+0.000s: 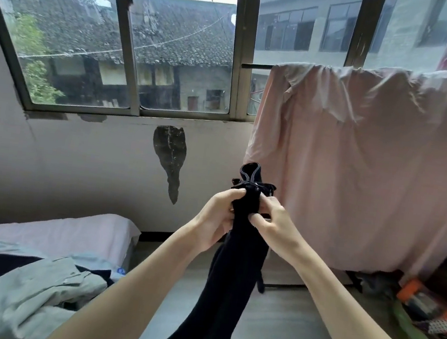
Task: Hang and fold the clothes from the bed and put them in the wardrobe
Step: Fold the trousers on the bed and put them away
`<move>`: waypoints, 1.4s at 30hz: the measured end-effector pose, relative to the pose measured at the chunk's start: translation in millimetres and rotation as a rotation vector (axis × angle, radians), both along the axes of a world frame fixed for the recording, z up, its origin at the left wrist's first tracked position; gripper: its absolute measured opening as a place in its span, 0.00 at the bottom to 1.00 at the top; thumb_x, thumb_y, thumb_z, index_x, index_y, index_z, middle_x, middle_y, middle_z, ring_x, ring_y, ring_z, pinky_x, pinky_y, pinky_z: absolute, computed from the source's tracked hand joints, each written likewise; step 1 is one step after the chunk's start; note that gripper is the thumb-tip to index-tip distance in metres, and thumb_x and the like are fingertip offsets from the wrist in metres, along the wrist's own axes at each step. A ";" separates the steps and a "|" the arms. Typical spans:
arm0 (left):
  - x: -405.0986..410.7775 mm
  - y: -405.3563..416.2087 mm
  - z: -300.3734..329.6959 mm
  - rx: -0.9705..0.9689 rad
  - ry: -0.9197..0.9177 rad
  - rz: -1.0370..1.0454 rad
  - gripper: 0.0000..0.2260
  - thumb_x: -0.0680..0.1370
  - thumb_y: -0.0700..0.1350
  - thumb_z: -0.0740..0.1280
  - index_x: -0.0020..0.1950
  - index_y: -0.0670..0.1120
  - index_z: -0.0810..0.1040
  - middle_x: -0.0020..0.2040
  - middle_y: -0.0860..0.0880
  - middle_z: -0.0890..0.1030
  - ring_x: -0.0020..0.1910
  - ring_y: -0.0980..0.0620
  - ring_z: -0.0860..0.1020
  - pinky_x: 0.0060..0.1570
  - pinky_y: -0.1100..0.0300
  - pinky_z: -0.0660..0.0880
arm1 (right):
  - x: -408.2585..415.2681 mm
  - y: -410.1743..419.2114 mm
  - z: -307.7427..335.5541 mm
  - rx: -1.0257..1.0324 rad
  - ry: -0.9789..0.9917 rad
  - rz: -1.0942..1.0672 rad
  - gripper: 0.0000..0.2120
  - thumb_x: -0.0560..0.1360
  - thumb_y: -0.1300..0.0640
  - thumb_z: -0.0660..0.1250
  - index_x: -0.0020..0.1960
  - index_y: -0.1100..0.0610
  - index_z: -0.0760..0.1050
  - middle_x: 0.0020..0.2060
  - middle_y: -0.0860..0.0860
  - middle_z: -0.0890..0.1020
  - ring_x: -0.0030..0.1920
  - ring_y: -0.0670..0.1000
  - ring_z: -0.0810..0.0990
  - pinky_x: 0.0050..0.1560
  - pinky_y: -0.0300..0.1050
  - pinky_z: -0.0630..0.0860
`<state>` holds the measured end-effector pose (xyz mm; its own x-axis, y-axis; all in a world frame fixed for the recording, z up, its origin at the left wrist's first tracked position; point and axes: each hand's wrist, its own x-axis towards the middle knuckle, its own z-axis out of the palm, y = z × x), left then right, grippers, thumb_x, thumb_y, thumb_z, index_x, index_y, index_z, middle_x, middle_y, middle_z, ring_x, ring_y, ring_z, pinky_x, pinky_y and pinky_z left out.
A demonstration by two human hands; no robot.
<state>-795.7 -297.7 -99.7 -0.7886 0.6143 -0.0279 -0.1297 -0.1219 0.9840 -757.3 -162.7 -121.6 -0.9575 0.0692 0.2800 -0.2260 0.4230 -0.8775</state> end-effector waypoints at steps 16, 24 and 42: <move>-7.6 -72.3 9.8 -0.010 0.204 0.524 0.06 0.78 0.38 0.61 0.43 0.43 0.75 0.34 0.50 0.78 0.34 0.54 0.77 0.33 0.61 0.75 | -26.0 -0.9 -15.3 -0.153 0.001 -0.174 0.29 0.77 0.60 0.65 0.74 0.49 0.58 0.68 0.49 0.64 0.68 0.49 0.66 0.69 0.47 0.66; -14.9 -101.8 15.0 -0.036 0.184 0.568 0.07 0.77 0.36 0.59 0.47 0.43 0.77 0.34 0.51 0.77 0.32 0.54 0.76 0.34 0.61 0.75 | -41.5 1.6 -12.8 -0.305 -0.153 0.015 0.10 0.77 0.57 0.65 0.53 0.63 0.77 0.48 0.58 0.82 0.51 0.53 0.80 0.57 0.42 0.74; -15.9 -114.6 -5.1 -0.321 0.382 0.469 0.11 0.77 0.33 0.60 0.47 0.47 0.76 0.36 0.52 0.75 0.36 0.56 0.74 0.38 0.63 0.71 | -67.5 -36.4 -6.8 0.685 0.094 0.166 0.39 0.72 0.58 0.68 0.75 0.43 0.52 0.75 0.47 0.52 0.74 0.51 0.50 0.71 0.53 0.55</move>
